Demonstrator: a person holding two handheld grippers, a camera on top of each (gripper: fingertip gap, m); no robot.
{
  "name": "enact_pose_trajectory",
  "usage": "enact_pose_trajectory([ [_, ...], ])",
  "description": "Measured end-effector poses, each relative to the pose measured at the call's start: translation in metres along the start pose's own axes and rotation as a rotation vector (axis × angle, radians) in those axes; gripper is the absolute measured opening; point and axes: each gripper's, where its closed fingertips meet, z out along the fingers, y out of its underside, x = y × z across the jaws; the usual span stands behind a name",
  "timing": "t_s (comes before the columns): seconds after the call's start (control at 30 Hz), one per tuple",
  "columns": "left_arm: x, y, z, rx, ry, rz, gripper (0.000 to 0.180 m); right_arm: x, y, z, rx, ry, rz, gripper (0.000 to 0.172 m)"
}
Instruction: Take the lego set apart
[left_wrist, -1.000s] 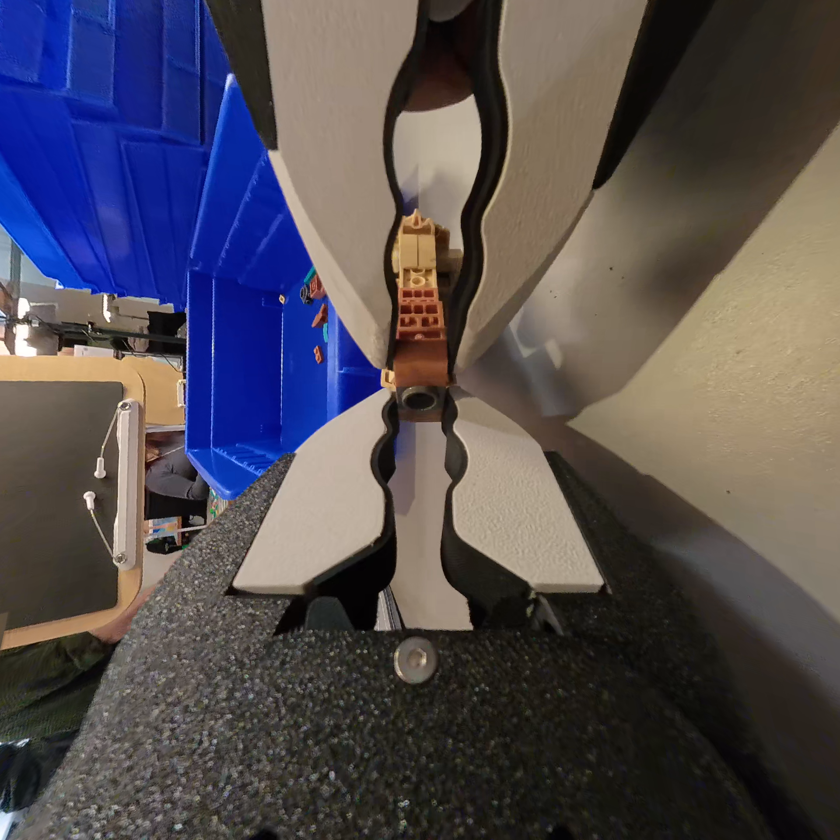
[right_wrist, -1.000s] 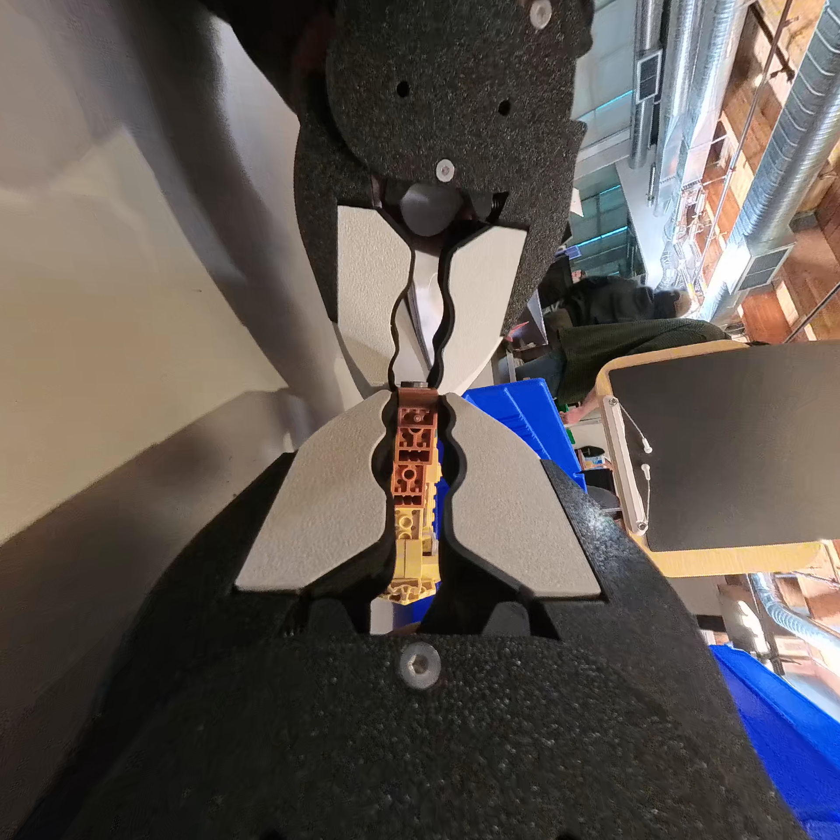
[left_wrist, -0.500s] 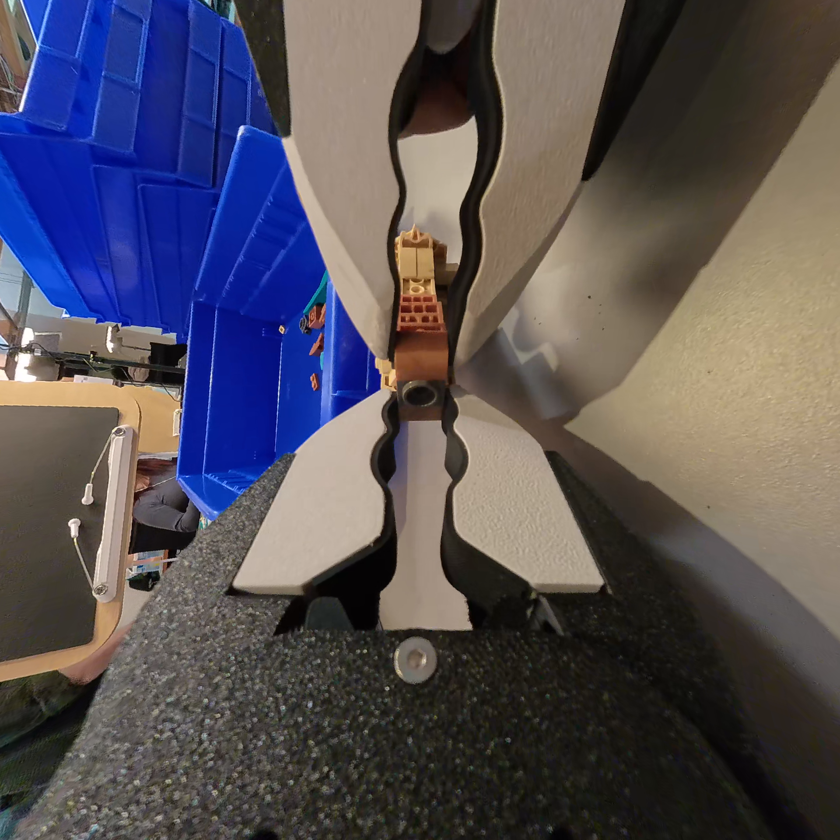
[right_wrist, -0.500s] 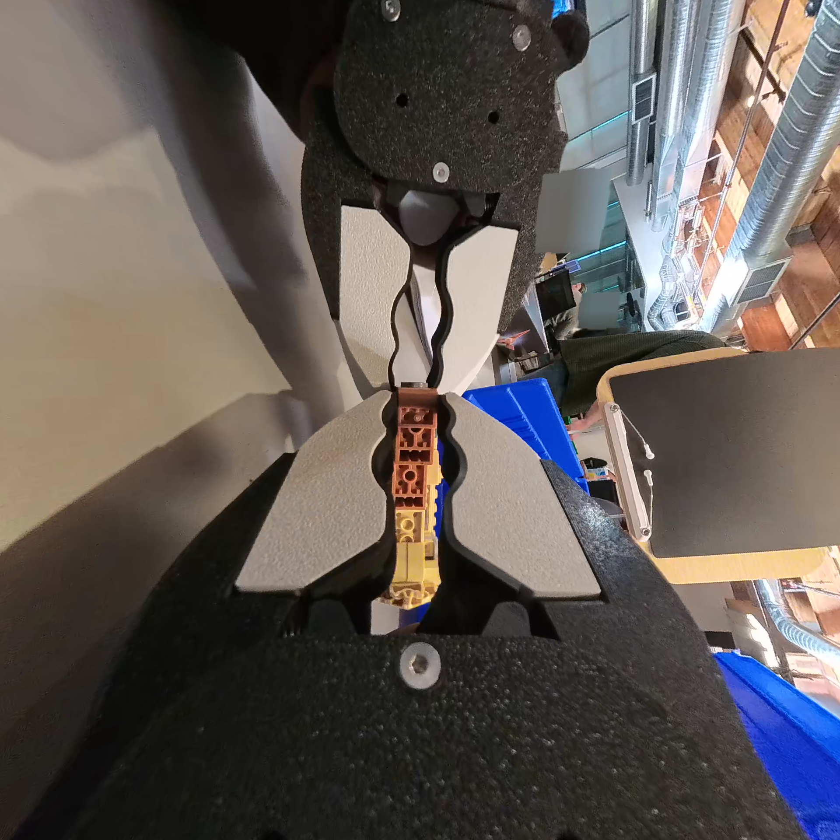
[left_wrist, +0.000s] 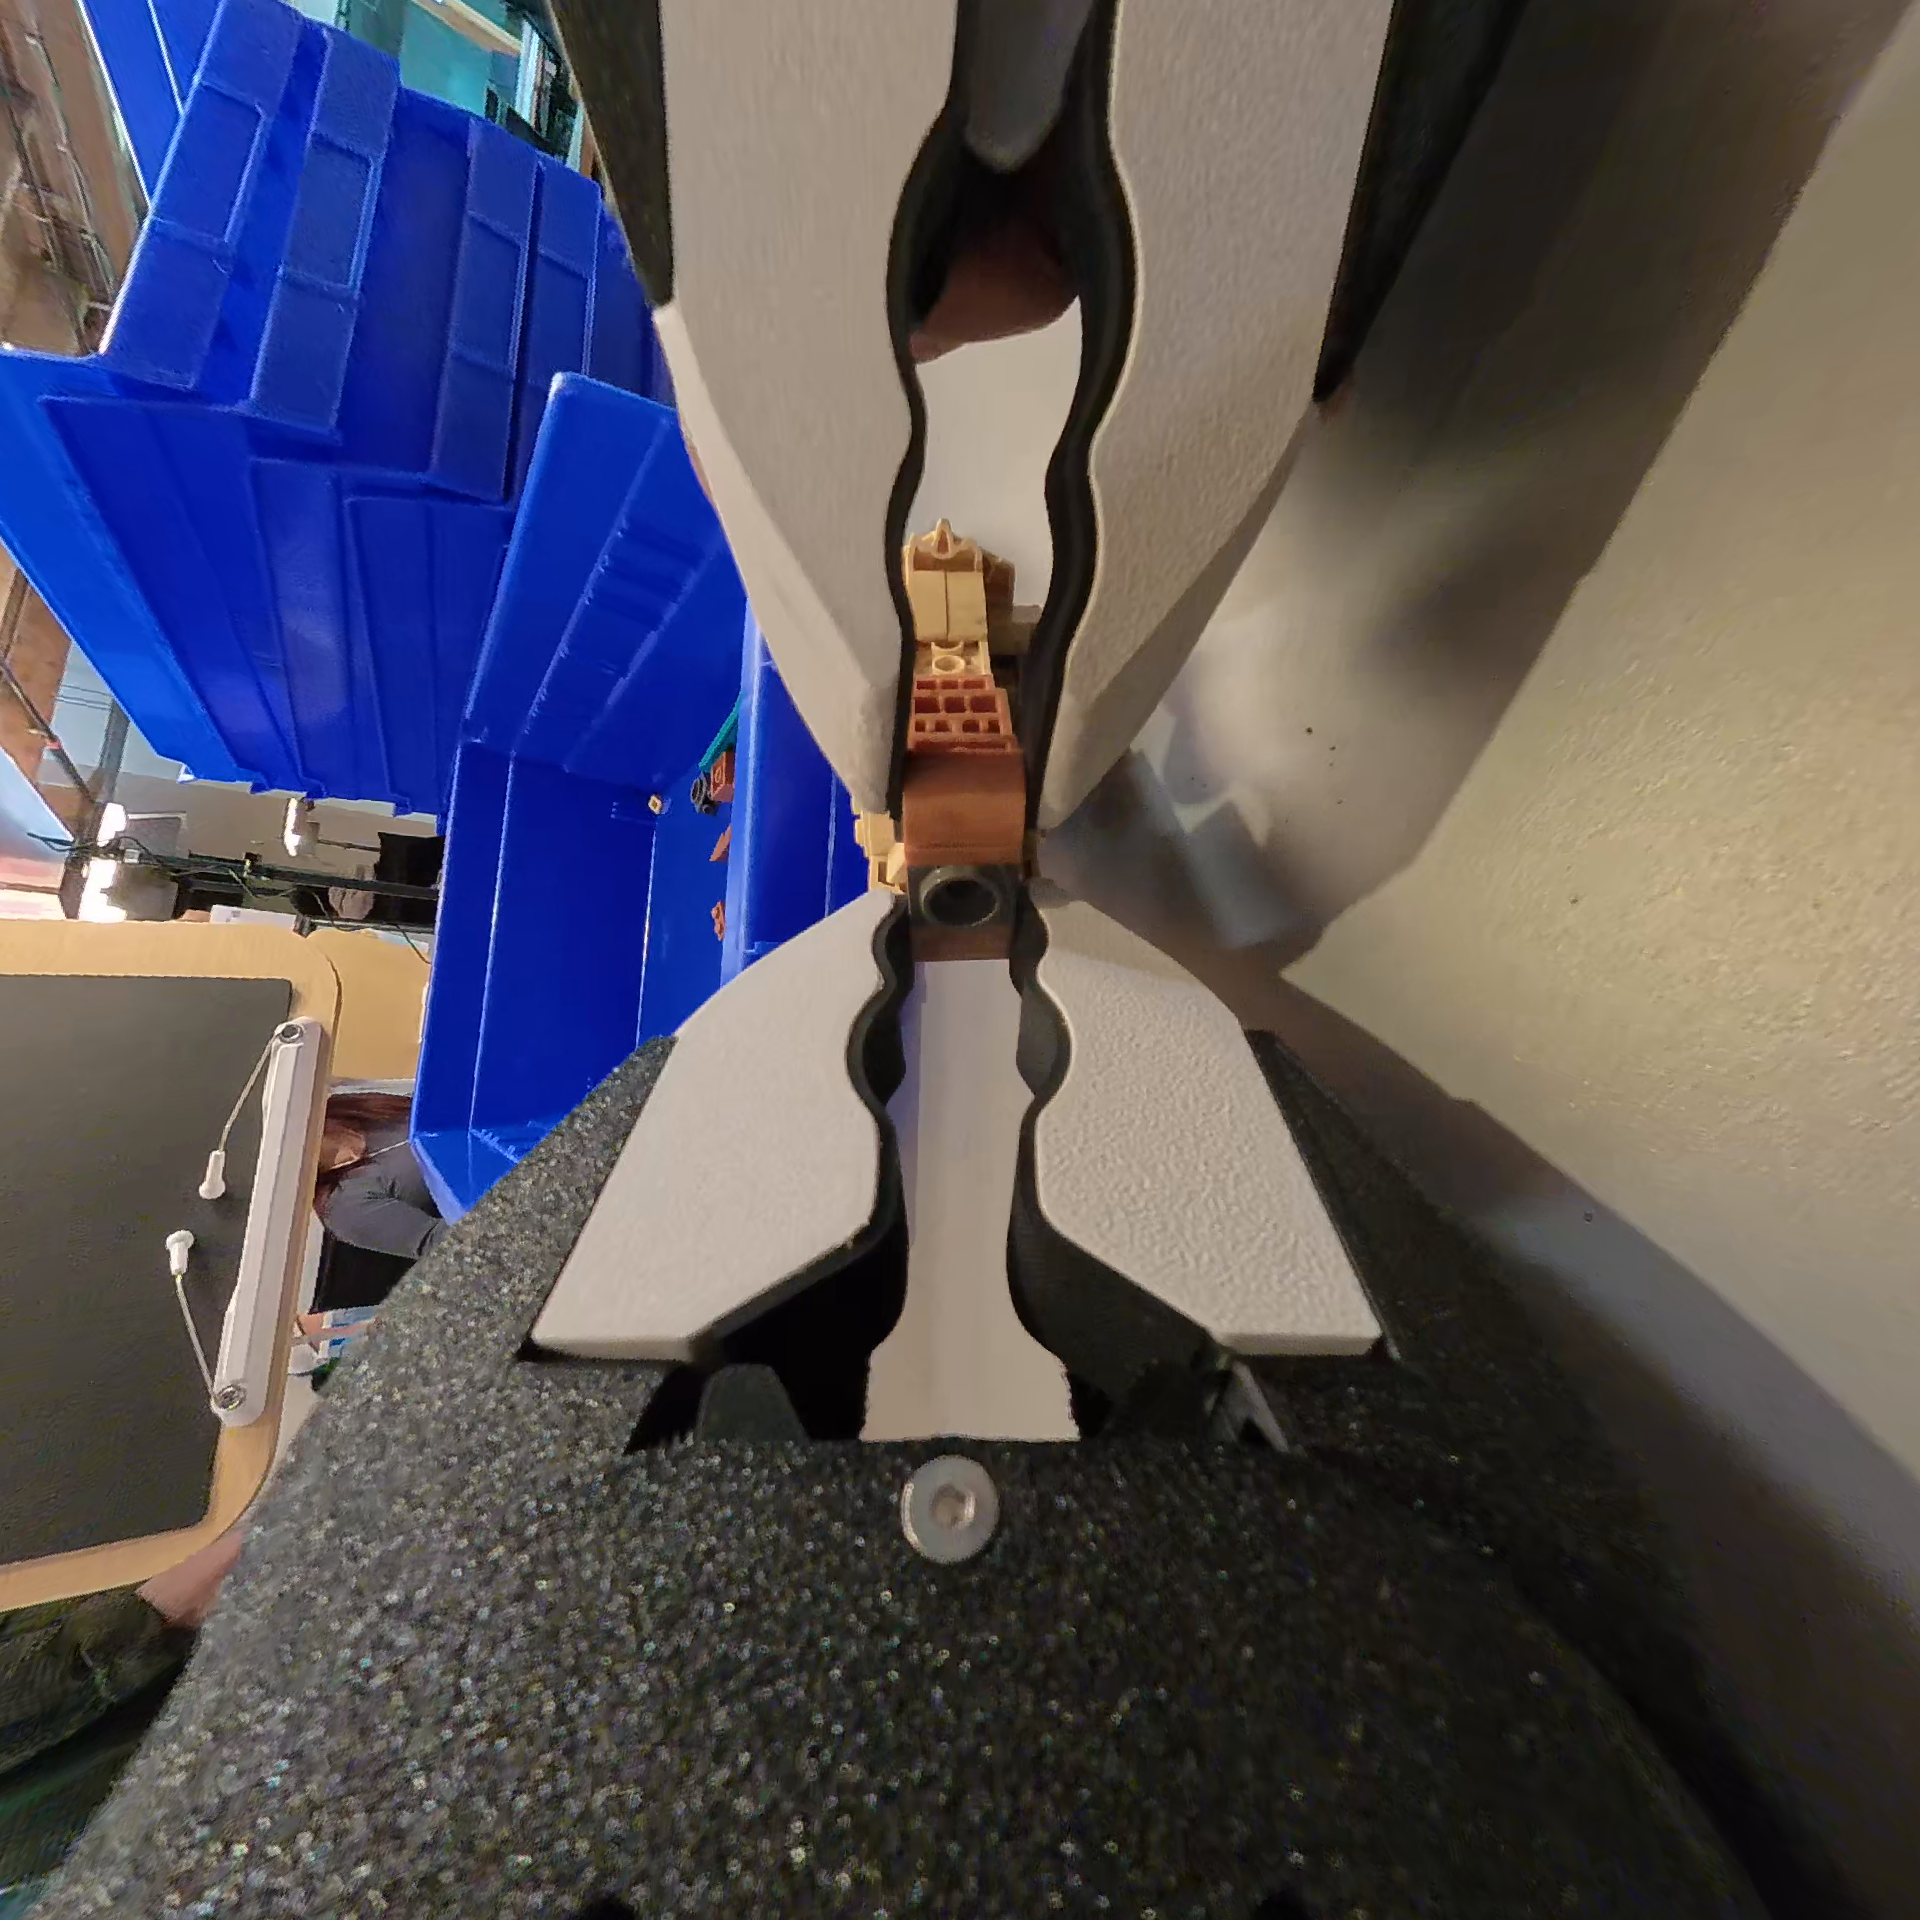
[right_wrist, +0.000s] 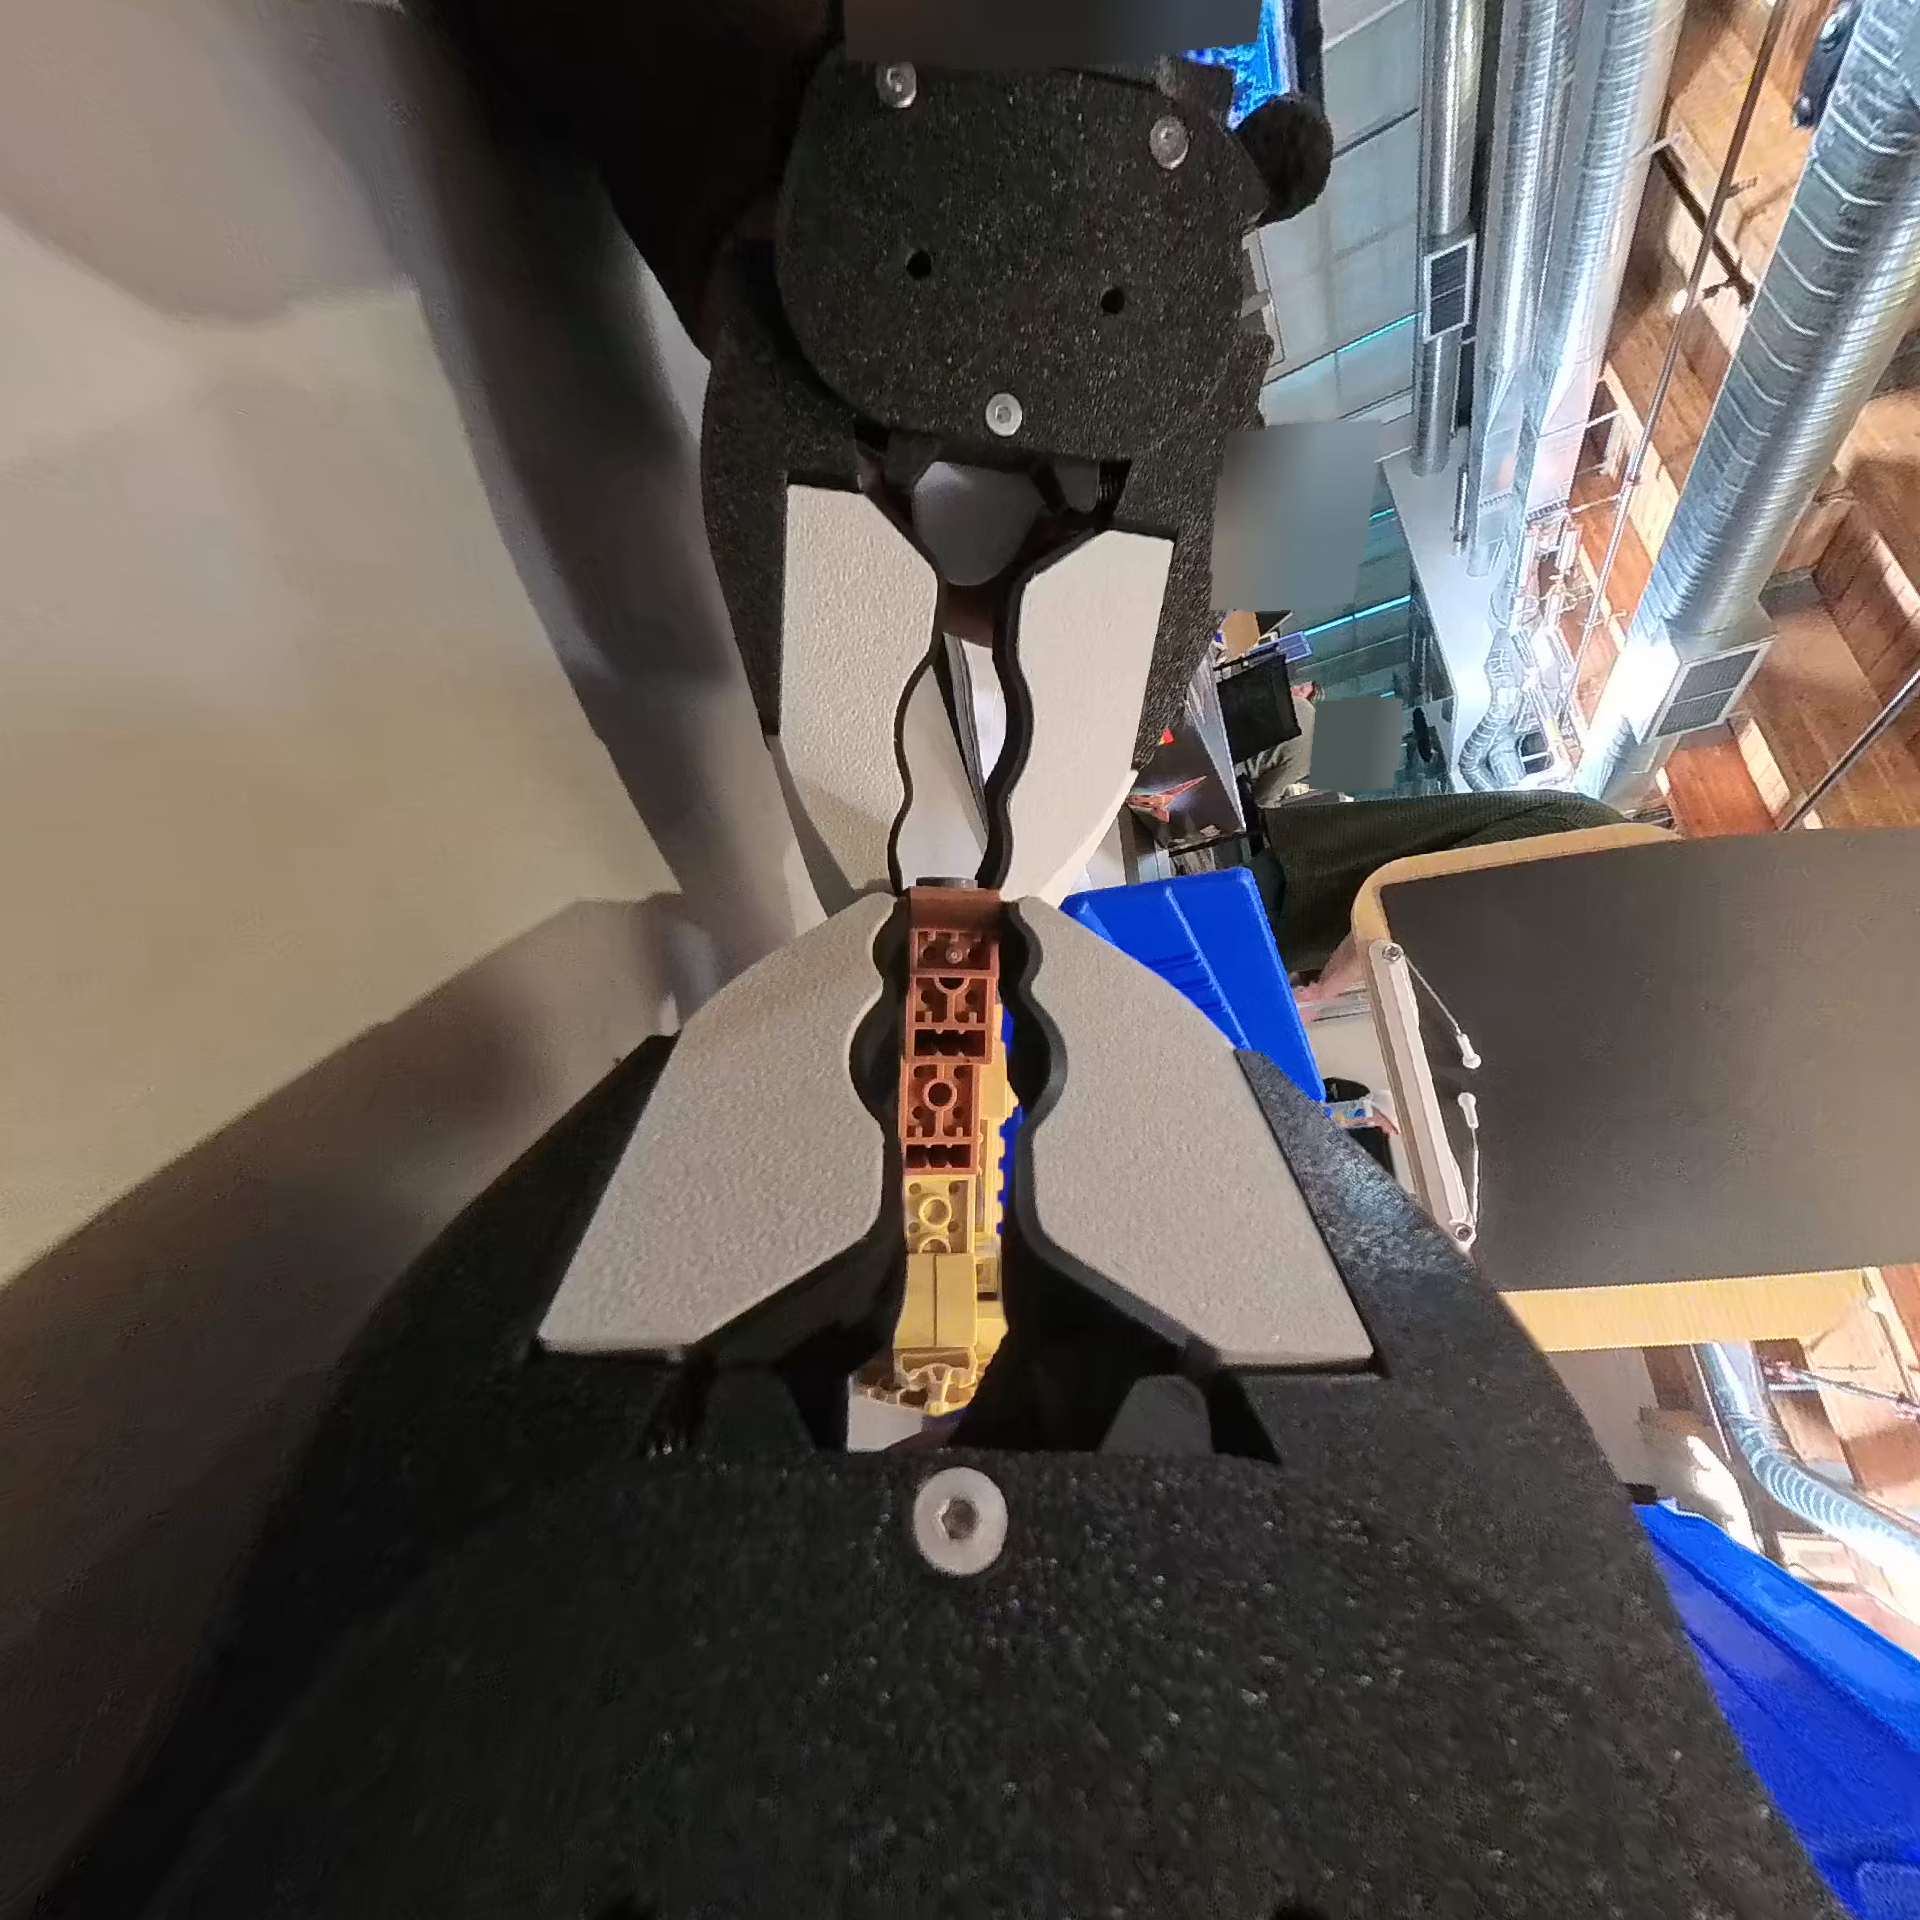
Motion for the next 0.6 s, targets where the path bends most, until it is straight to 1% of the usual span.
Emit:
enact_pose_trajectory([
  [0.13,0.003,-0.004,0.0,0.006,0.0,0.012,0.018,-0.002,-0.002,-0.004,0.016,-0.007,-0.008,0.016],
  [0.2,0.005,-0.004,0.001,0.004,0.005,0.018,0.018,-0.002,-0.006,-0.008,0.051,-0.007,0.001,0.016],
  [0.23,0.006,0.01,0.004,-0.078,0.007,0.029,0.018,0.002,-0.011,-0.013,0.093,0.003,0.031,0.016],
  [0.27,0.006,0.021,0.005,-0.107,0.008,0.041,0.018,0.008,-0.015,-0.018,0.12,0.019,0.073,0.016],
  [0.33,0.008,0.019,0.002,-0.067,0.021,0.012,0.018,0.015,-0.007,-0.024,0.11,0.053,0.096,0.016],
  [0.4,0.011,0.016,0.006,-0.073,0.023,0.02,0.018,0.02,0.003,-0.027,0.087,0.081,0.1,0.016],
  [0.53,0.011,0.02,0.009,-0.073,0.054,-0.054,0.018,0.029,0.012,-0.025,0.07,0.116,0.159,0.016],
  [0.6,0.011,0.02,0.006,-0.046,0.077,-0.094,0.018,0.031,0.015,-0.025,0.058,0.127,0.173,0.016],
])
